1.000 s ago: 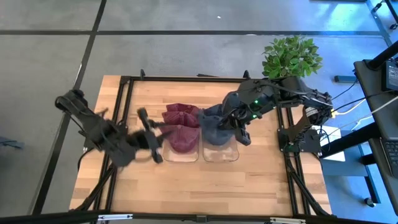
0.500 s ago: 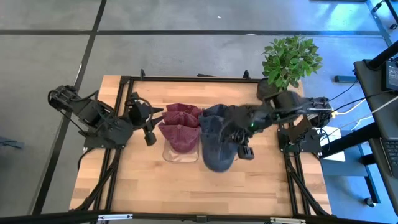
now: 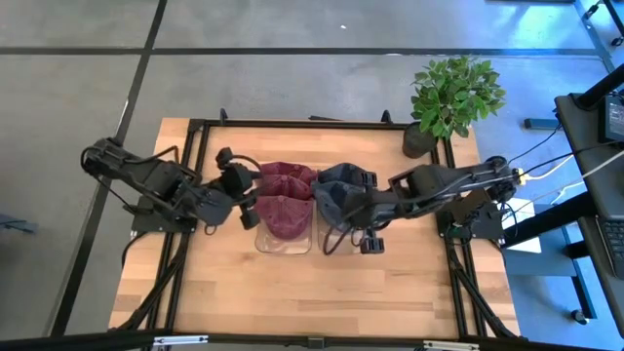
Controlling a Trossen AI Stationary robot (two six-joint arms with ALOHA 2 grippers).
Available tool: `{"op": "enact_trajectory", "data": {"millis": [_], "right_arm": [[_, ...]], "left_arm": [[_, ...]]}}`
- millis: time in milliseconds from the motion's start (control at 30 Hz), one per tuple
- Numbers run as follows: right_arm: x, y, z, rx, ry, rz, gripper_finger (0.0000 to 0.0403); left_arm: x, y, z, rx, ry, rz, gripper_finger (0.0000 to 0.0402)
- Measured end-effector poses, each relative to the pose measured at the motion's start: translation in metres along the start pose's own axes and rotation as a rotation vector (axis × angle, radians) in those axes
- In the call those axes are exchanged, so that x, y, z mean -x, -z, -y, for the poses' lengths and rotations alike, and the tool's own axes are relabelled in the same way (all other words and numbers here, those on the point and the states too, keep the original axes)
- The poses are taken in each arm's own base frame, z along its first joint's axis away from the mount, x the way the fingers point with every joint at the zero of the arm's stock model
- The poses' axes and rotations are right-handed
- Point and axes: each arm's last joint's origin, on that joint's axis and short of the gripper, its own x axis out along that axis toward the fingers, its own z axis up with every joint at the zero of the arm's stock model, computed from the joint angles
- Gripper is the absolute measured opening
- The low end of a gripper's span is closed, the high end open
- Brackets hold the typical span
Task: Pick & Place hat
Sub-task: Put the blue cap into the right transparent bin
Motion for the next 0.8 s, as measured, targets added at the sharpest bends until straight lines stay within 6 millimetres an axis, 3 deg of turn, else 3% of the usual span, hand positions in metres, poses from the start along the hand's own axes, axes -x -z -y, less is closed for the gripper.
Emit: {"op": "enact_trajectory", "data": {"millis": [233,433,567,800], "right_arm": [[-0.046,0.012,-0.009,0.019,0.009,-0.084,0.0036],[-0.072,0.021,-0.014,0.028,0.023,-0.117,0.004],[-0.082,0.025,-0.014,0.034,0.08,-0.118,0.0052],[-0.084,0.026,-0.009,0.071,0.173,-0.113,0.0034]], "left_arm": [[-0.011,0.003,0.009,-0.025,0.006,-0.037,0.0114],[-0.013,0.004,0.011,-0.038,0.002,-0.048,0.0114],[-0.013,0.004,0.011,-0.038,0.002,-0.048,0.0114],[-0.013,0.004,0.011,-0.039,0.001,-0.049,0.0114]]}}
